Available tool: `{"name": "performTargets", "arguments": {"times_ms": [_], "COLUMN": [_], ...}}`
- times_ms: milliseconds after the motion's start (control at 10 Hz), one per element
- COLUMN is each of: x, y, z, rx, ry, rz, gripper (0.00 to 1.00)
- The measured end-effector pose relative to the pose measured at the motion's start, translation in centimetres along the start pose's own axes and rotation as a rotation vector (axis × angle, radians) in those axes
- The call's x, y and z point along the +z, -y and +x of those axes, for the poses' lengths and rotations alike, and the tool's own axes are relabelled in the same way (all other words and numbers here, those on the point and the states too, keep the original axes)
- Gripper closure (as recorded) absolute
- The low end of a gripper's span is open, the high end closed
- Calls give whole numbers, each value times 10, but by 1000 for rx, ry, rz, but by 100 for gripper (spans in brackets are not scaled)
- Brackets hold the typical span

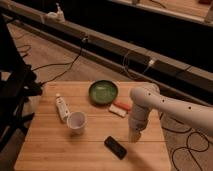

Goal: Push the eraser across the table

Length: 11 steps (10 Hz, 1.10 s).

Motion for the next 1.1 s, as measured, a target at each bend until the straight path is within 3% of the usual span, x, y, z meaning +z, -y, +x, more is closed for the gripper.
{"name": "performTargets", "arguments": {"times_ms": [200,800,1100], "x": [3,38,61], "y": [1,15,13], "z": [1,5,-2], "rx": [-1,14,-6], "ry": [-3,-20,-25], "rz": [-3,-42,-84], "gripper": [100,100,100]}}
